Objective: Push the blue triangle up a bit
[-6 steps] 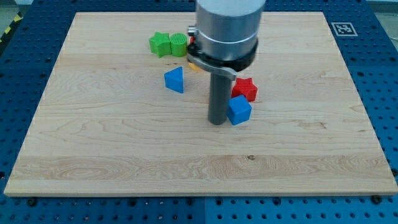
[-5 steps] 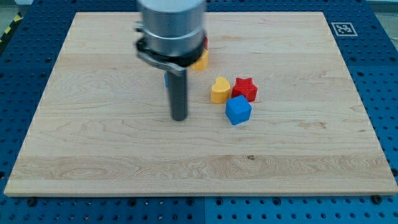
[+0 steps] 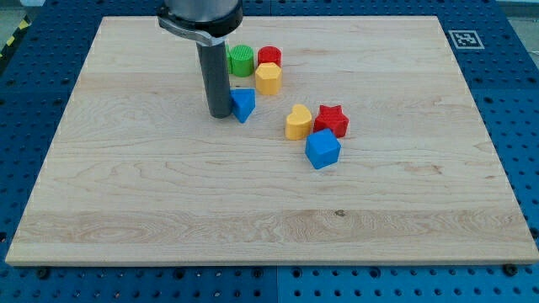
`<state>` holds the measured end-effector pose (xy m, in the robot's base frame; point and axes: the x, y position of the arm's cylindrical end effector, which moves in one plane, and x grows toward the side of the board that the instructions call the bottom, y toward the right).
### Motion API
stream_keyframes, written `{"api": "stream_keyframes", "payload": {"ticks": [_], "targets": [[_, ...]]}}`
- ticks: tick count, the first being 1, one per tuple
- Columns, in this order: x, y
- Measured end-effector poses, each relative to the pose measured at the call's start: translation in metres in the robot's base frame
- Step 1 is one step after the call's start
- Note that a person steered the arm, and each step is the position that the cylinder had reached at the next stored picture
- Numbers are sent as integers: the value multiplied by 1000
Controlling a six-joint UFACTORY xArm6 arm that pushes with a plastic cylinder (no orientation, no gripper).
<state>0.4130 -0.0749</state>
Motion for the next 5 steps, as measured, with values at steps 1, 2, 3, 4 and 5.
{"api": "stream_keyframes", "payload": {"ticks": [1, 2, 3, 4, 5], "targets": [[-1, 0], [-4, 0], [-7, 1], [-7, 1], [-6, 2]]}}
